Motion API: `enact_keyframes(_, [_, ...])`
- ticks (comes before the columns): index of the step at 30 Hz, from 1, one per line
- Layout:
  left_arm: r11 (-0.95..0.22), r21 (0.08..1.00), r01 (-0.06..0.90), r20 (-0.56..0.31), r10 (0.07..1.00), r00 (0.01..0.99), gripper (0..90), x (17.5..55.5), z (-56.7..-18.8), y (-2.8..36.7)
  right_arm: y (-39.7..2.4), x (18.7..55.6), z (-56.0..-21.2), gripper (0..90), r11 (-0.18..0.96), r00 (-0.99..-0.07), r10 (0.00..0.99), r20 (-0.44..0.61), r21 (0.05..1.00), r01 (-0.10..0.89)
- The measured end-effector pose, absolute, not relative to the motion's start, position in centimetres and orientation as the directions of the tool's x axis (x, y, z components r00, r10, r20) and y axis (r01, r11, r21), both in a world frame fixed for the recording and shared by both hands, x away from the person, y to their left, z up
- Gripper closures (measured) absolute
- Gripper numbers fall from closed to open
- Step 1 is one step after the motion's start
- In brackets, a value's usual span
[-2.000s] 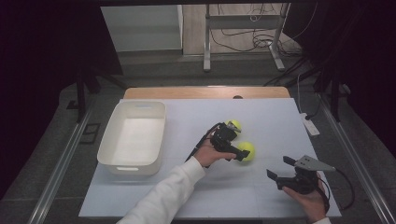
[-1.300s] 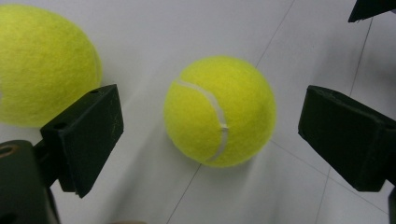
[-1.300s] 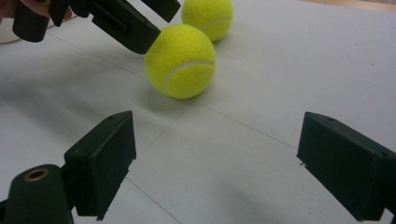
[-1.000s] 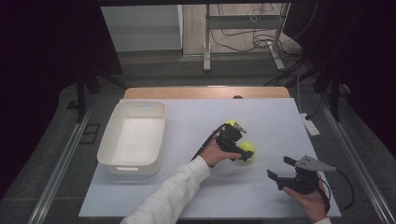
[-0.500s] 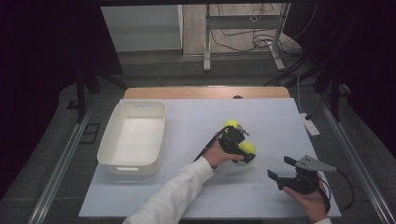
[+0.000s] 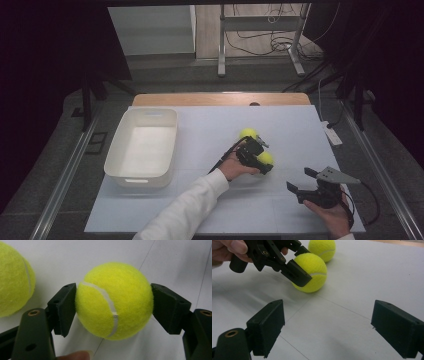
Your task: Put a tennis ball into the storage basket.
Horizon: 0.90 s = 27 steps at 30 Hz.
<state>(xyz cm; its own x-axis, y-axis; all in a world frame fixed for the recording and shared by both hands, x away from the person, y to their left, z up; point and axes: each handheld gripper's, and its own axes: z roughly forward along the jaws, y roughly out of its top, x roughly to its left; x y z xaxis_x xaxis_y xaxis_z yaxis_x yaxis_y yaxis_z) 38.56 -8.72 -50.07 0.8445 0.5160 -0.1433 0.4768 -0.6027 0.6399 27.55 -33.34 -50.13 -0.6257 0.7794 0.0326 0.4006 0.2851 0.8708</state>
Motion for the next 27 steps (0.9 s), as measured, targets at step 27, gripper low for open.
enact_keyframes(27, [-0.560,0.692,0.456,-0.141,0.515,0.846,27.0,37.9,-48.0,-6.6,-33.3,27.6,-50.2,11.8,0.286,-0.622,0.782,0.030,0.870,0.401])
